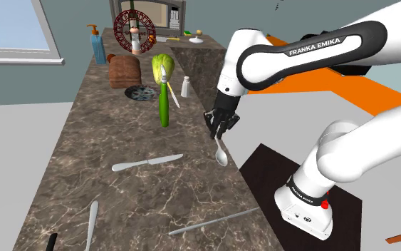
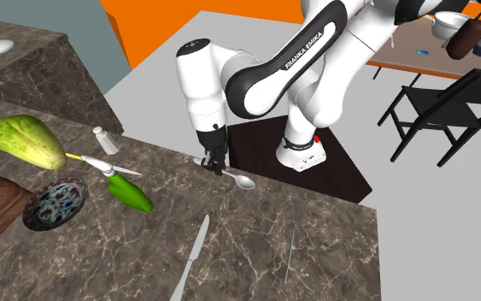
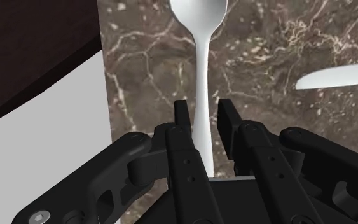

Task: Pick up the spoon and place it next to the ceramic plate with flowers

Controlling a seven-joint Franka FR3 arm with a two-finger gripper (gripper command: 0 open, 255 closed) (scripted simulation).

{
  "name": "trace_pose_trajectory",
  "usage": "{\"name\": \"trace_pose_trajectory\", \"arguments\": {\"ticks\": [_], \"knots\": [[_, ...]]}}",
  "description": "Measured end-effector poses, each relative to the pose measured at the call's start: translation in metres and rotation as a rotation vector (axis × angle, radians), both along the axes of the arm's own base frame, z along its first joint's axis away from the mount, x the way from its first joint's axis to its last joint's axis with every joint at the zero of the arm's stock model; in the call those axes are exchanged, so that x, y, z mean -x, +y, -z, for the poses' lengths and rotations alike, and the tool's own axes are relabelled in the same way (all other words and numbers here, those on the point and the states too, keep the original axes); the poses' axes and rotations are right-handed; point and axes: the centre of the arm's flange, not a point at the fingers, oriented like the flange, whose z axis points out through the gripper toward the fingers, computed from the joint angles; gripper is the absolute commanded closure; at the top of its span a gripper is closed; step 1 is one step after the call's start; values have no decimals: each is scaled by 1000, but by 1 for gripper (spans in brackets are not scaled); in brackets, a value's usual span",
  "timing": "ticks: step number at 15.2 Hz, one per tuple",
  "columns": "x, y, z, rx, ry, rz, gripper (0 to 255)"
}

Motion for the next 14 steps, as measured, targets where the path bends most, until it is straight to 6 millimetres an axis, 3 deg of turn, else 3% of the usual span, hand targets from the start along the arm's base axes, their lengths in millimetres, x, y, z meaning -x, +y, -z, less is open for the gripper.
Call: {"name": "trace_pose_trajectory", "arguments": {"ticks": [7, 14], "knots": [[-6, -2, -31, 0, 0, 0, 255], [-80, -42, -33, -1, 1, 0, 255]]}}
